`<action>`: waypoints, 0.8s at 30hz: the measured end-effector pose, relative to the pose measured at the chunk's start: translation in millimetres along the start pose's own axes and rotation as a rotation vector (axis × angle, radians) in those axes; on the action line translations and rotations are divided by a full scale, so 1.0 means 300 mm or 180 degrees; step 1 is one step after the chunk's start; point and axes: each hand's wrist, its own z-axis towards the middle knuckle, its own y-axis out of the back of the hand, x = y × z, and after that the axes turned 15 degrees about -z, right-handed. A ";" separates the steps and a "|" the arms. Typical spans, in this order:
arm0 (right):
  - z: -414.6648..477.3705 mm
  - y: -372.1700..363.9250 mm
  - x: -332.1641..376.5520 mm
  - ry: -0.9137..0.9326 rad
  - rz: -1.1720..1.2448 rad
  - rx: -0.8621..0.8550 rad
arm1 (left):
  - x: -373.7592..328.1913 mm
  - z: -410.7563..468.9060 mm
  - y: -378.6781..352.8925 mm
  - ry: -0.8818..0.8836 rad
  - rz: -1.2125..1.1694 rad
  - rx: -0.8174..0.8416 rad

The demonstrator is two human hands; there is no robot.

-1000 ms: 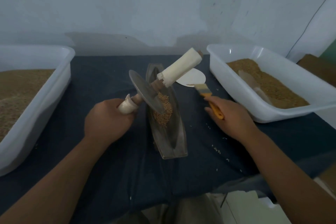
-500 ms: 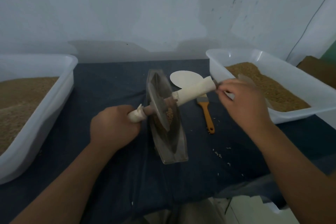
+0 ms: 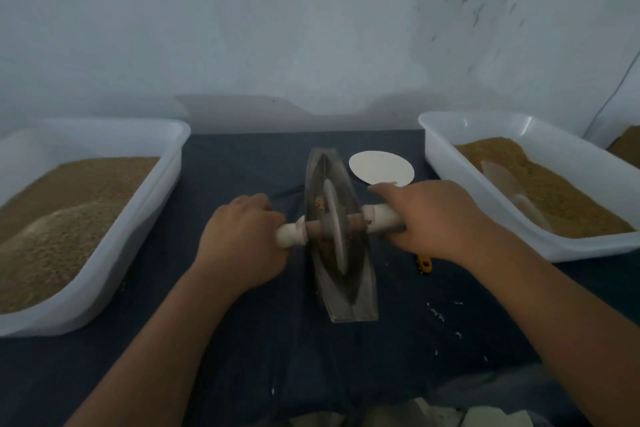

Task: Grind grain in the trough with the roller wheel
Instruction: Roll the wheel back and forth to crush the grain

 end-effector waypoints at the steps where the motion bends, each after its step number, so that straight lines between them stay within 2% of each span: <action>1: 0.006 -0.003 0.006 0.0020 -0.0041 -0.0114 | -0.001 0.007 0.014 -0.0048 0.0227 0.0154; 4: 0.048 0.001 0.025 0.0200 -0.0035 -0.0097 | -0.022 0.048 0.051 -0.0049 0.0831 0.0631; 5: 0.062 -0.006 0.023 0.0215 0.0053 -0.0102 | -0.029 0.060 0.059 0.0073 0.0685 0.0825; 7: 0.078 -0.026 0.016 0.0063 0.0128 -0.0008 | -0.025 0.082 0.067 0.0451 -0.0123 0.1209; 9: 0.082 -0.063 0.010 -0.0137 -0.0100 -0.0037 | -0.004 0.100 0.062 0.0569 -0.0498 0.1391; 13: 0.129 -0.127 -0.004 -0.0310 -0.0266 0.0182 | 0.019 0.125 0.025 0.0418 -0.0263 0.1072; 19: 0.275 -0.144 0.004 -0.0419 -0.0171 -0.0568 | 0.041 0.307 0.001 0.0838 -0.0043 0.0966; 24: 0.280 -0.139 -0.019 -0.0409 -0.0033 -0.0137 | 0.003 0.285 0.032 0.0668 0.0083 0.0967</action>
